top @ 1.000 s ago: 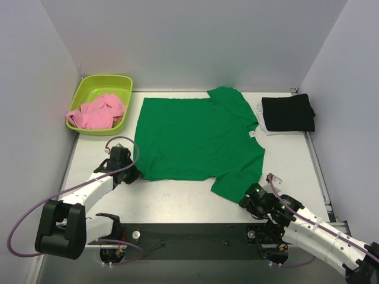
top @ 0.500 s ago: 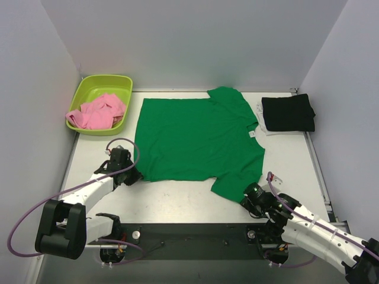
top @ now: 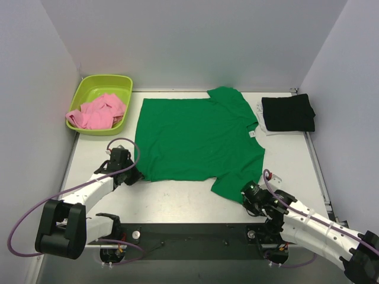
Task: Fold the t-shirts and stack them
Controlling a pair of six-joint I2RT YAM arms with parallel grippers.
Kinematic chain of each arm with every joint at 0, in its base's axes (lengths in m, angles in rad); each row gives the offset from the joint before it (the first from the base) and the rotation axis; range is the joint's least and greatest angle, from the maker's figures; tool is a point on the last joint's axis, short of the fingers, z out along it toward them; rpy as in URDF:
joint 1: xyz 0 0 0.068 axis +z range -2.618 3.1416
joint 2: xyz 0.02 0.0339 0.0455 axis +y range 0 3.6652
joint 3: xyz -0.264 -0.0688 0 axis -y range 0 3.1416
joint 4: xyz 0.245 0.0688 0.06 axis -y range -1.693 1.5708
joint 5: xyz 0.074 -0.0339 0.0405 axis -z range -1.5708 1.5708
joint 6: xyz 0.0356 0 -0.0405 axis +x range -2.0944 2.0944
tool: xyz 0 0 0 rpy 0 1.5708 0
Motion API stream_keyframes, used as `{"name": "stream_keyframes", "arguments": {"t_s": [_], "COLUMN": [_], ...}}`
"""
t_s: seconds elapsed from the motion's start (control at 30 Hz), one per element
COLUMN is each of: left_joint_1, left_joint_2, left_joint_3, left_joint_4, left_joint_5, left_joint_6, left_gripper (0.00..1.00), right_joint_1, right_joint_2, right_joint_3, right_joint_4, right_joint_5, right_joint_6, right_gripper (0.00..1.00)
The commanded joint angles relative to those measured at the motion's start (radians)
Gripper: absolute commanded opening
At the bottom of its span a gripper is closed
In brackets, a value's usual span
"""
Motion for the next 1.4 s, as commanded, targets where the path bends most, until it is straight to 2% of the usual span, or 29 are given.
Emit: {"name": "stream_keyframes", "arguments": {"t_s": [0.0,0.23,0.43,0.7,0.93,1.37], "left_joint_1": [-0.002,-0.002,0.001,0.026,0.078,0.164], "left_joint_2": [-0.019,-0.086,-0.111,-0.060,-0.057,-0.065], "left_joint_3": [0.010,0.106,0.197,0.318,0.355,0.334], "left_joint_4": [0.029,-0.049,-0.080,-0.080,-0.095,-0.100], "left_joint_5": [0.025,0.030,0.087,0.136,0.153,0.180], "left_joint_6": [0.012,0.030,0.048,0.062,0.071,0.097], "left_gripper": [0.00,0.00,0.00,0.00,0.00,0.00], "right_joint_1": [0.006,0.005,0.003,-0.030,-0.222,-0.340], "right_joint_2": [0.020,0.029,0.035,0.060,0.067,0.090], "right_joint_3": [0.072,0.224,0.359,0.508,0.583,0.594], "right_joint_4": [-0.073,-0.087,-0.082,-0.068,-0.015,0.033], "right_joint_5": [0.071,0.174,0.259,0.356,0.295,0.215], "right_joint_6": [-0.060,-0.222,-0.359,-0.531,-0.655,-0.703], "right_gripper": [0.00,0.00,0.00,0.00,0.00,0.00]}}
